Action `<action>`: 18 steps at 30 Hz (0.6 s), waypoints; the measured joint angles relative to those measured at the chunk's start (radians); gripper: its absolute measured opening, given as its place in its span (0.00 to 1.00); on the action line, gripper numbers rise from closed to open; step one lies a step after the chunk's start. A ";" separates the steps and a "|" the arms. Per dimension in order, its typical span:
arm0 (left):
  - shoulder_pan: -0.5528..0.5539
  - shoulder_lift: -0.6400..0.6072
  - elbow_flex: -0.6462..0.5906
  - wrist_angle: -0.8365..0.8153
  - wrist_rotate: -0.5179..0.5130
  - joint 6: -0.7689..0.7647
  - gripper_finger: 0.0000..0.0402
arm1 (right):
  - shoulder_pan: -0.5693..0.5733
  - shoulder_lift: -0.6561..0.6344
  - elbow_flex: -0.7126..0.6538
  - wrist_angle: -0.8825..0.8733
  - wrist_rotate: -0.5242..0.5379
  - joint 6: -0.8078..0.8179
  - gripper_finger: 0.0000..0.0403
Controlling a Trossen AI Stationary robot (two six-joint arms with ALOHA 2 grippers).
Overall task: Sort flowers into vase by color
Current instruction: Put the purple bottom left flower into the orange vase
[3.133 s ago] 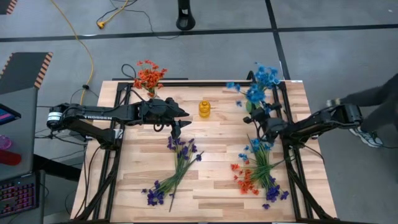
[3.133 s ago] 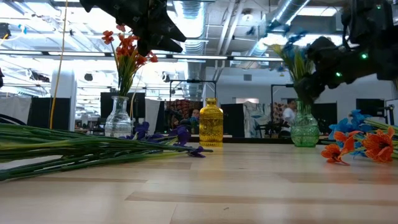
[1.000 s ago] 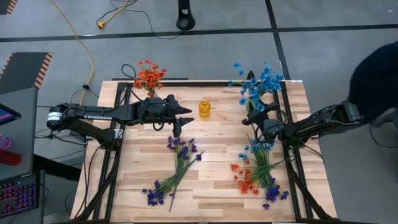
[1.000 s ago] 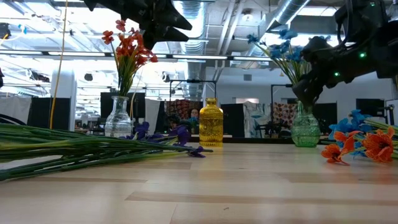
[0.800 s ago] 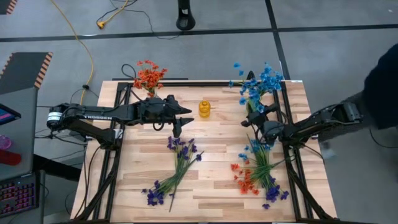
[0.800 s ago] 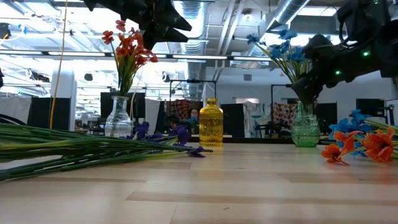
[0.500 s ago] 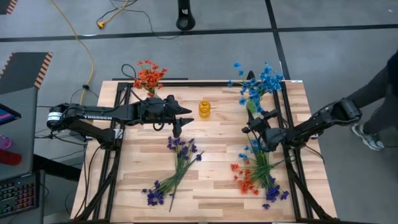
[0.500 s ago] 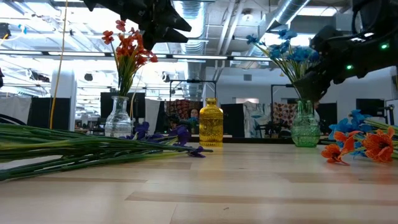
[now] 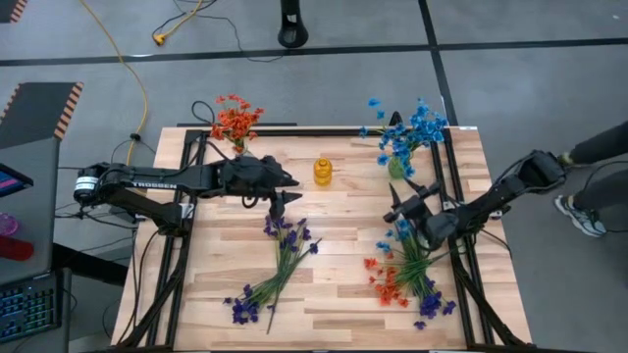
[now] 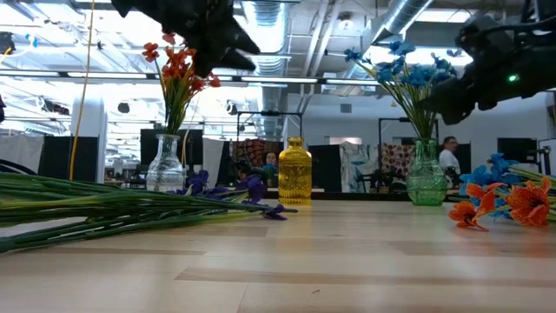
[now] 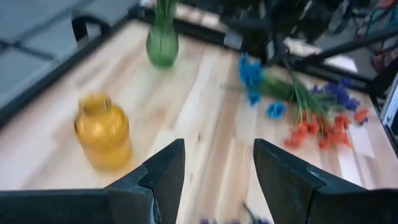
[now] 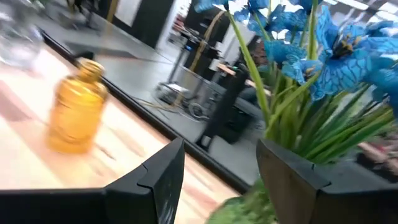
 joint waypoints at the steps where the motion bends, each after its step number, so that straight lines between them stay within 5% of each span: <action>1: 0.000 0.000 0.000 -0.028 0.007 -0.019 0.44 | 0.015 0.000 0.000 0.000 0.000 0.022 0.56; 11: -0.086 0.000 0.000 -0.327 0.034 -0.288 0.44 | 0.099 0.000 0.000 -0.001 -0.004 0.079 0.56; 18: -0.232 0.000 0.000 -0.386 0.028 -0.426 0.44 | 0.101 0.000 0.000 -0.002 -0.029 0.081 0.56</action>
